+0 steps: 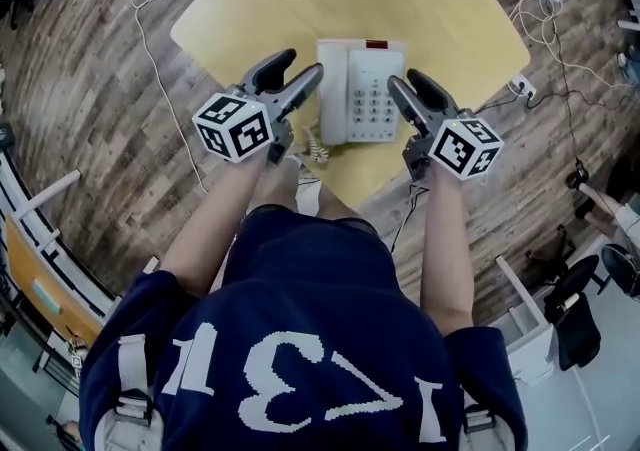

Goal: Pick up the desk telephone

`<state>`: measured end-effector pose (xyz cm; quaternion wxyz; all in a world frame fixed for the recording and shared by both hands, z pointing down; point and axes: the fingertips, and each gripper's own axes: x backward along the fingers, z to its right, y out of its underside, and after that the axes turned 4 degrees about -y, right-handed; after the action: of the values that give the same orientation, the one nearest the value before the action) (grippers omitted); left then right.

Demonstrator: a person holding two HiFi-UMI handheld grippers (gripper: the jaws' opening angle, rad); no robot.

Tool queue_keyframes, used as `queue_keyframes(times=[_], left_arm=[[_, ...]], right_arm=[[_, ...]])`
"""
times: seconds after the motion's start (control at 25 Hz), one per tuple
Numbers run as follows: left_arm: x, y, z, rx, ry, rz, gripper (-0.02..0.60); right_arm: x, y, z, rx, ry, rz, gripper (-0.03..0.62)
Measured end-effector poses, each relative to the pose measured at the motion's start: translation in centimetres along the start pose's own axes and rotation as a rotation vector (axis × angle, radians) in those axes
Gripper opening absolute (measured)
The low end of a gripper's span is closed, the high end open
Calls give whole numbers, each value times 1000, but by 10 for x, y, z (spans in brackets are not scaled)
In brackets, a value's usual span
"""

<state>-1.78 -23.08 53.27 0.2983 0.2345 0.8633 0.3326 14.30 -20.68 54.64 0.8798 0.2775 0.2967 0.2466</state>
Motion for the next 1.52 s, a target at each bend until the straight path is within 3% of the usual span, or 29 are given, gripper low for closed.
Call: queue_keyframes(times=[0.16,0.32,0.4,0.52,0.72,0.88,1.04,1.24,1.52], left_arm=[[-16,32,-1,120,57,-151,300],[-21,47,4,285,137,-205,313],[-23,52,9,310,170,-242,315],[-26,61,5,327,151,-283,318],[-31,73,7,463,227,-325,345],[-32,72,9,458,282,-297,353],[-32,68,10,456,290,-256,351],[-24,52,20,299,306,-227,351],[5,-6,47,137,342,-114,350]], right_arm=[[-8,16,21,-53,0,-42,236],[-15,21,35,-139,-29,-57,244],[-18,21,39,-156,-48,-71,247],[-24,28,40,-170,-85,-128,249],[-30,44,34,-184,-133,-210,249],[-30,40,38,-232,-108,-186,249],[-27,34,38,-235,-108,-136,242],[-20,22,23,-180,-132,-95,241],[-5,-14,-26,-127,-189,45,239]])
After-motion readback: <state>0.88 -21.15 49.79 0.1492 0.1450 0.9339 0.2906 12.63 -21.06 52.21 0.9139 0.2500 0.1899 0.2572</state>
